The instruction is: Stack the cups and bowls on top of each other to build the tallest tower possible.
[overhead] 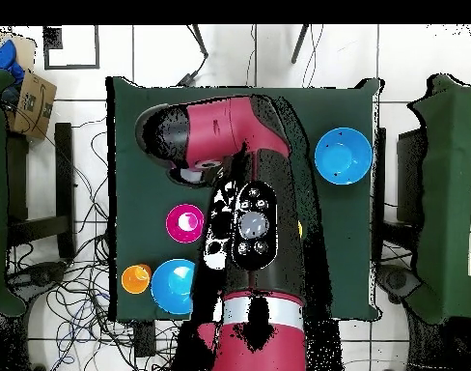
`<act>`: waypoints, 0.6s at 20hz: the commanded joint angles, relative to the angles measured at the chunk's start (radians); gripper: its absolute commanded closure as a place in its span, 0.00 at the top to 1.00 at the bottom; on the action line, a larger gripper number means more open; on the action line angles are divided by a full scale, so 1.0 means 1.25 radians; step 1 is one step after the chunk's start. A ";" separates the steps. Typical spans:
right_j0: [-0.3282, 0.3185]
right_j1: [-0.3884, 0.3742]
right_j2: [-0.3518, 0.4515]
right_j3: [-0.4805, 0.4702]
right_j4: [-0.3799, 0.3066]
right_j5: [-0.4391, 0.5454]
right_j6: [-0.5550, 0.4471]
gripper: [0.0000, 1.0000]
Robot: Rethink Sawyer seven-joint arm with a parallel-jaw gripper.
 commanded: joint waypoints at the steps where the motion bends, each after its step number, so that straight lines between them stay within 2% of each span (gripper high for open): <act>1: 0.017 0.014 0.047 -0.041 0.007 0.061 0.002 0.00; 12: 0.028 0.013 0.036 -0.005 0.010 0.010 0.022 0.00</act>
